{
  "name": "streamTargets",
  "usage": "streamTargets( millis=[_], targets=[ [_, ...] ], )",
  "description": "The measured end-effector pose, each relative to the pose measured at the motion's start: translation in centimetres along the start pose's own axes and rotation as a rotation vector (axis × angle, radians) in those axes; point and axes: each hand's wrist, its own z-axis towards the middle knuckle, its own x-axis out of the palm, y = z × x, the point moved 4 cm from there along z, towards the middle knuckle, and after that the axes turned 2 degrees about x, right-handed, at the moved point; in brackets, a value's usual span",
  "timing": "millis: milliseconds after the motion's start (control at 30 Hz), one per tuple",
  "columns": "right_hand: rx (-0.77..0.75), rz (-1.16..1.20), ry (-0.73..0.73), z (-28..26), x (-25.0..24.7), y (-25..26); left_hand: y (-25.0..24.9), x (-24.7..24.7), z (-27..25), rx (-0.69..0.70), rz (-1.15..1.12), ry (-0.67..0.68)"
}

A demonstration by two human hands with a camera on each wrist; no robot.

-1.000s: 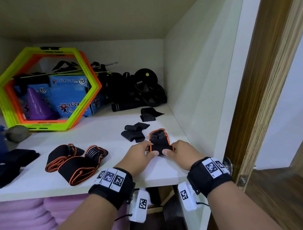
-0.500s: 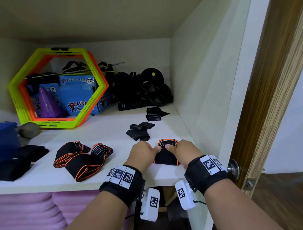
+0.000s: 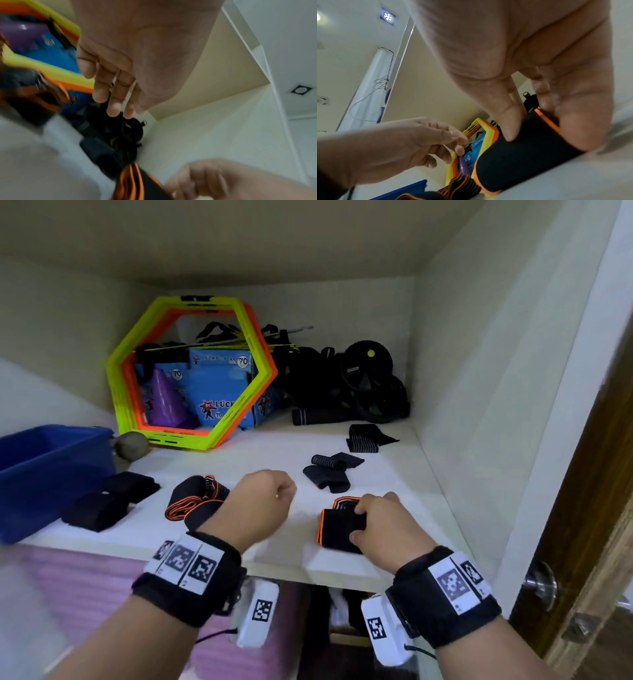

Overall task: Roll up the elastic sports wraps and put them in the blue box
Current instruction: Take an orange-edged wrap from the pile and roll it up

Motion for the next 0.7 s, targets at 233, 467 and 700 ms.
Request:
streamTargets(
  millis=[233,467,700],
  targets=[
    [-0.217,-0.062,0.058,-0.3,2.7,5.5,9.2,-6.6,0.1,-0.153,0.127,-0.09],
    [-0.321,-0.064,0.115,0.0,6.0,10.6,15.3,-5.5,2.1,-0.077,0.386,0.202],
    [-0.254,-0.173,0.082,2.6,7.2,14.0,19.2,-6.0,3.9,-0.082,0.428,0.417]
  ],
)
